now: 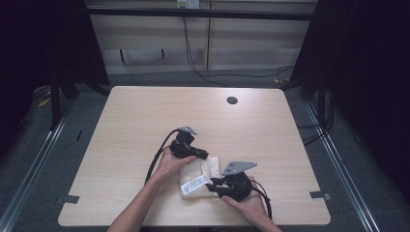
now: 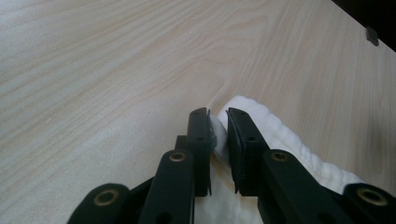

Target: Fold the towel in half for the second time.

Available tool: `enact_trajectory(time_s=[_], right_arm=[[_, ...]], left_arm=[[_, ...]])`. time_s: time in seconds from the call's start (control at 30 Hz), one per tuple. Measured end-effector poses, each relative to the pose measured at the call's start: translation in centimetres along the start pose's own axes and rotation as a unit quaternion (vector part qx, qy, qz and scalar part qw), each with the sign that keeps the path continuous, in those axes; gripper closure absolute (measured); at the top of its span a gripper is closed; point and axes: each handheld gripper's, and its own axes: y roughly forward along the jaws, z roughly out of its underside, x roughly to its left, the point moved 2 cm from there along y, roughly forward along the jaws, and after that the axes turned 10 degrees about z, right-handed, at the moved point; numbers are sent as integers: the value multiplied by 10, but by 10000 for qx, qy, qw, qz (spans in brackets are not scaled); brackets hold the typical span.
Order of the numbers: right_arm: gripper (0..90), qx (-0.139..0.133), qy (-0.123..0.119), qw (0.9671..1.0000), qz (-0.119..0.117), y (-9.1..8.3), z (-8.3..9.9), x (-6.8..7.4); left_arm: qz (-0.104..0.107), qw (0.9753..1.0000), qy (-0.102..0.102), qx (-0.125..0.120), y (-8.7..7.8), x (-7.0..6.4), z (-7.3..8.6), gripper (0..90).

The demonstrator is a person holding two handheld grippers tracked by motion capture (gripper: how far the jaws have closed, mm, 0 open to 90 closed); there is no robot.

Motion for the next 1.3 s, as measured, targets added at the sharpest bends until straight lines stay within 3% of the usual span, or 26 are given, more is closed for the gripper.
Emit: enact_trajectory(time_s=[0.23,0.4,0.53,0.73,0.8,0.9,1.03,1.17,1.23,1.3], right_arm=[[596,16,46,9999,149,-2,7,-7],[515,-51,203,9994,273,1,8,-10],[484,-62,252,9990,360,0,9,-13],[470,-125,483,9967,640,-10,9,-27],[474,-99,418,9954,851,-12,11,-33],[473,-149,685,9944,786,-17,13,-43],[474,-306,688,9923,979,-29,7,-50],[489,-401,735,9933,799,-39,1,-58],[521,-410,766,9945,588,-43,-3,-61],[537,-383,711,9960,386,-46,-5,-63]], left_arm=[[-97,9999,-6,-34,6,0,-2,725],[206,9995,-68,-229,9,1,-3,669],[180,9996,21,-212,9,0,-5,624],[111,9991,116,-393,-1,-7,-9,547],[42,9987,114,-504,-5,-10,-10,513],[-3,9980,226,-584,-12,-14,-9,498],[-79,9980,328,-537,-26,-18,-5,501],[-147,9974,395,-583,-42,-23,-3,544],[-200,9973,417,-578,-49,-25,-1,550],[-203,9964,318,-754,-58,-27,2,552]])
